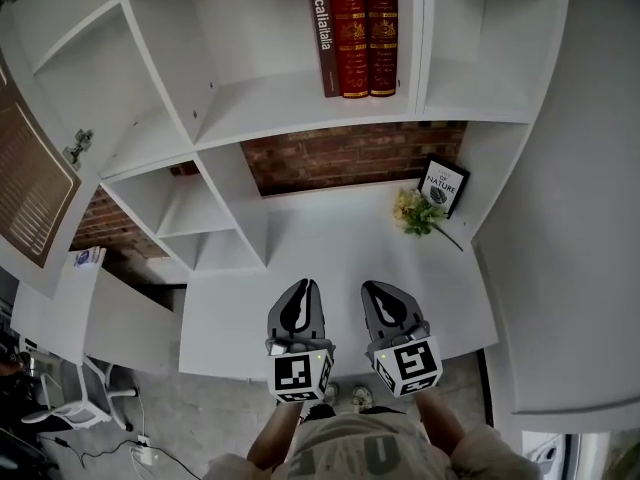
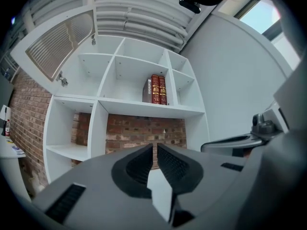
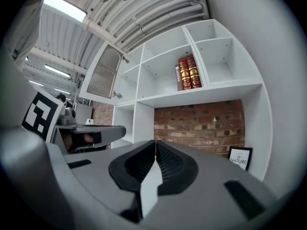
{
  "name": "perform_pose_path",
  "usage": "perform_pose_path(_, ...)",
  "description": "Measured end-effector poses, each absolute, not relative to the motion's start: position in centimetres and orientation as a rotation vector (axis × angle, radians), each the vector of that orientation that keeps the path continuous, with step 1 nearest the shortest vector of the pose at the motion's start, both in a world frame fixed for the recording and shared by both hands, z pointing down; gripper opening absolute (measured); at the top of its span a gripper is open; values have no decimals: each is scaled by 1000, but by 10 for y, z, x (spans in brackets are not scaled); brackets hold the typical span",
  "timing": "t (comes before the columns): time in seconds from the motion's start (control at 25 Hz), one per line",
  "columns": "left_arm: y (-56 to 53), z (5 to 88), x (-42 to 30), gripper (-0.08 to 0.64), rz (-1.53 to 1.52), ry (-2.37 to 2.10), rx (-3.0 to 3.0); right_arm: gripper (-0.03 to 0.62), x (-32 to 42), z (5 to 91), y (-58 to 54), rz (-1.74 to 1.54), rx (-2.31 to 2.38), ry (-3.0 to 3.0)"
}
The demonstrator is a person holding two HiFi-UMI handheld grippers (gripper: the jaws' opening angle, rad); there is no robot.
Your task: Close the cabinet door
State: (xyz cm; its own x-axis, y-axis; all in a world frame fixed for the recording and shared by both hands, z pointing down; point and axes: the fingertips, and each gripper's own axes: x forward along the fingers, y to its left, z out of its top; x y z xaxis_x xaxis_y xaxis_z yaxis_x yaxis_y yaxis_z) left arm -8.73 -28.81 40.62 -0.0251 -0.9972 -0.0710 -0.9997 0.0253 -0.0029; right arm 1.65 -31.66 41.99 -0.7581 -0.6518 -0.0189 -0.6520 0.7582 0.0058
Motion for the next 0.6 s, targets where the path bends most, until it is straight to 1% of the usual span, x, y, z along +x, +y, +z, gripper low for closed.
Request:
perform_pose_path(0.24, -295, 387, -104, 38, 94, 2162, -2151, 18, -10, 404, -321, 82, -1058, 2915)
perform_pose_path(0.44, -283, 364, -140, 38, 106, 2213, -2048, 18, -50, 378, -314, 173, -931, 2903)
perform_pose_path(0.6, -264, 342, -174, 38, 132, 2283, -1930, 18, -91, 353, -313, 128, -812, 2864)
